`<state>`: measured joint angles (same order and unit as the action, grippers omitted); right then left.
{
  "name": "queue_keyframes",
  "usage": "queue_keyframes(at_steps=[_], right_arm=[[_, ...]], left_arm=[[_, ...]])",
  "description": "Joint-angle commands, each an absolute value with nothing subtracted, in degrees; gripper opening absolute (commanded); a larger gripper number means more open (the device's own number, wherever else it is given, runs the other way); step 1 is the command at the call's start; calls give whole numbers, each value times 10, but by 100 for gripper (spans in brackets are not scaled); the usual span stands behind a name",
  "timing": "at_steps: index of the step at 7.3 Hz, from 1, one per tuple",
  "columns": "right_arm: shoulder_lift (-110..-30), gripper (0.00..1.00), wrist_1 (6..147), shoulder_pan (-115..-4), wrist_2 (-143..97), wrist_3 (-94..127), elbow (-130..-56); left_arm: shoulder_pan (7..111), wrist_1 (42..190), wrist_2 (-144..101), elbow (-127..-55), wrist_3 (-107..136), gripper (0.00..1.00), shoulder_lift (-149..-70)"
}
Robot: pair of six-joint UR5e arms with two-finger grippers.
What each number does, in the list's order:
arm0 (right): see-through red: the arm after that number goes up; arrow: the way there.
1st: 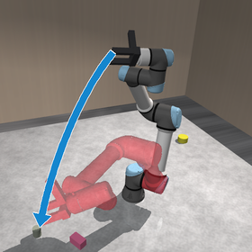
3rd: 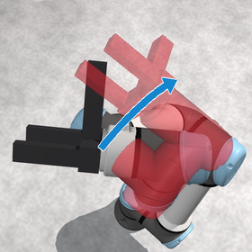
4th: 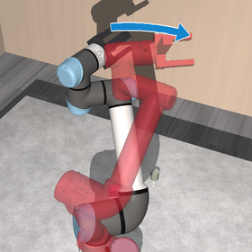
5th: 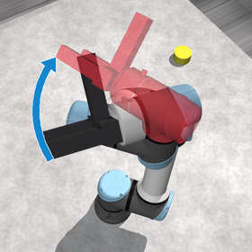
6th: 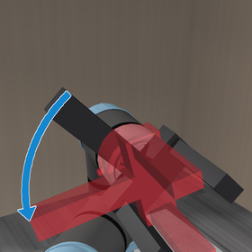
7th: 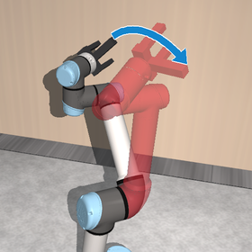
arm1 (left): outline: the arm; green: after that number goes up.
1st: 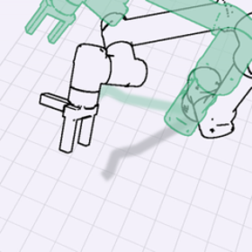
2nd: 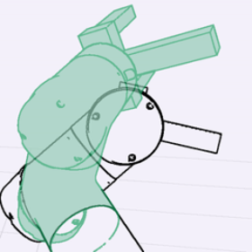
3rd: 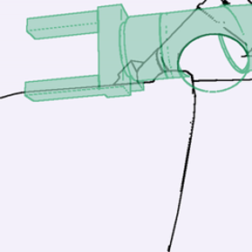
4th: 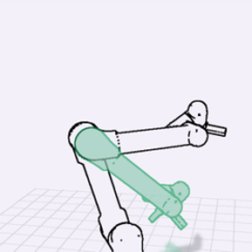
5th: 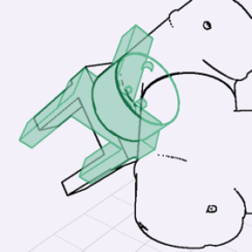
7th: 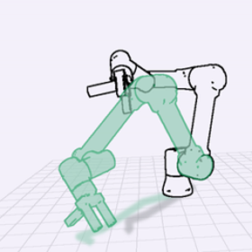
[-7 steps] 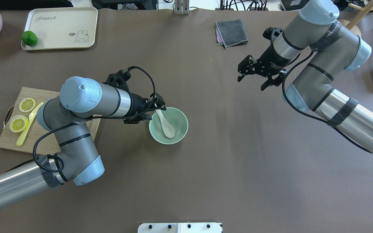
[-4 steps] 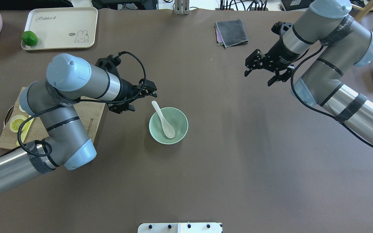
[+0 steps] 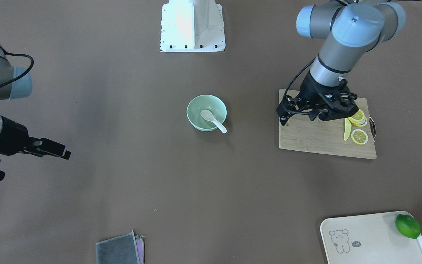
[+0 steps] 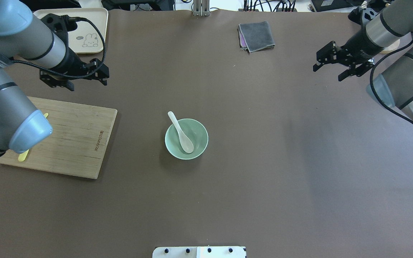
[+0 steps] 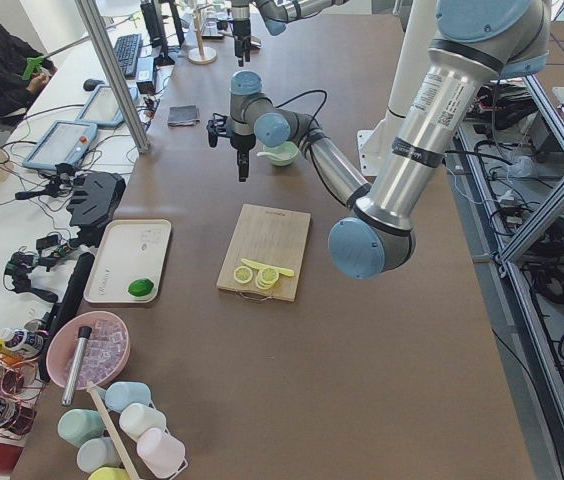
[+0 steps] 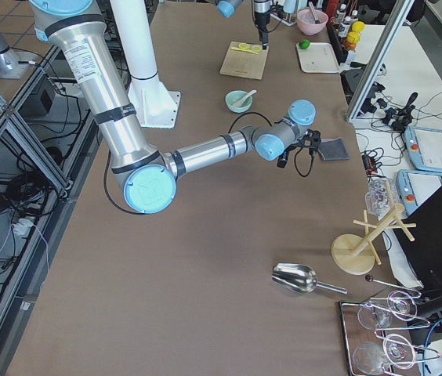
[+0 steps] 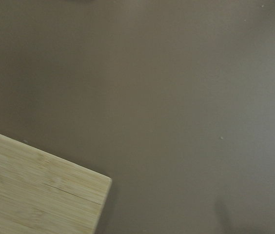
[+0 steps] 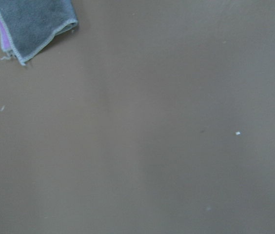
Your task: Place spoon in bowl
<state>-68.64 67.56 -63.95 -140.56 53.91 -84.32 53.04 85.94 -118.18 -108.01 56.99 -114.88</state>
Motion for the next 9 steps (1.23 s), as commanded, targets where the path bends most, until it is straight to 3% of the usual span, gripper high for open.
queue_keyframes(at_steps=[1, 3, 5, 7, 9], right_arm=[[-776, 100, 678, -686, -1375, 368, -845], [-828, 100, 745, -738, -1374, 232, -839], [-831, 100, 821, -764, -1306, 107, -824], [-834, 100, 845, -809, -1314, 43, -777], [-845, 100, 848, -837, -1321, 51, -782]], left_arm=[[642, 791, -1213, -1107, 349, 98, -1091], [749, 791, -1262, -1111, 246, 98, -1004], [827, 786, -1291, -1085, 110, 98, -942], [861, 790, -1290, -1034, 43, 98, -929], [886, 786, -1309, -1031, 48, 98, -928]])
